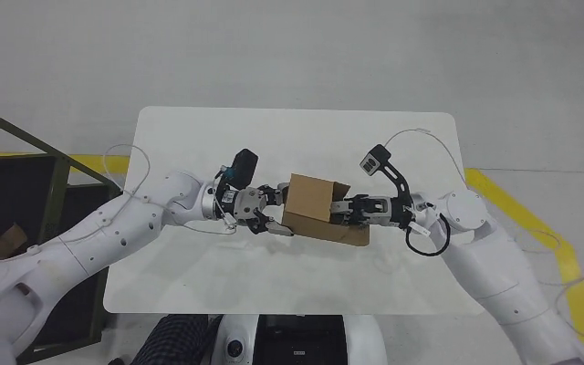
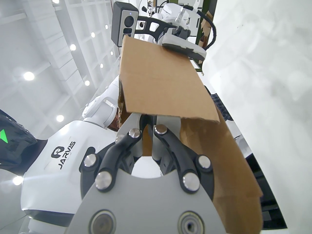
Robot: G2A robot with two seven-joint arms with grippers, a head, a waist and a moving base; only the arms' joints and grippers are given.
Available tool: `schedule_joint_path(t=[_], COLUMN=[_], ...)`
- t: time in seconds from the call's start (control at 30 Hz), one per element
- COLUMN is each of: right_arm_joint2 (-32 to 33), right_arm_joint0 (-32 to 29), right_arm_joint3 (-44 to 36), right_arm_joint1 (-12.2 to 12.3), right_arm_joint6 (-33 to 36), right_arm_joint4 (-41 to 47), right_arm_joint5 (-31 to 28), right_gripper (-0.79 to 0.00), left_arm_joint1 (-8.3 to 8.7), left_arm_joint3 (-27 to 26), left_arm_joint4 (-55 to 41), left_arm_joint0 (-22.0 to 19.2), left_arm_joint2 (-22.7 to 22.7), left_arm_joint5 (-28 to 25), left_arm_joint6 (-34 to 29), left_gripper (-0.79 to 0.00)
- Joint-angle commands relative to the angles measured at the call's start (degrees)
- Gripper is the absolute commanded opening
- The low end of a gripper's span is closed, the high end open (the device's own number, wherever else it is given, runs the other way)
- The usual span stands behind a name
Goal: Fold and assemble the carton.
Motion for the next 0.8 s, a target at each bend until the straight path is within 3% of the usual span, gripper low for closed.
schedule_joint_path(t=[0.0,0.77], right_arm_joint2=[-0.7,-4.1], right_arm_joint0=[0.2,2.1], right_arm_joint3=[0.2,0.4], right_arm_joint1=[-0.3,-2.7], right_arm_joint6=[-0.3,-1.5], right_arm_joint4=[0.3,-1.2], right_arm_joint5=[-0.5,-0.3], right_gripper=[-0.785,-0.785], left_arm_joint1=[-0.23,-1.82], left_arm_joint3=[0.1,0.2], left_arm_joint4=[-0.3,-2.8], left_arm_joint0=[-0.1,-0.2], left_arm_joint2=[0.0,0.0], left_arm_joint5=[0.0,0.0], left_arm_joint6=[-0.4,-4.4], left_gripper=[-0.369,-0.342])
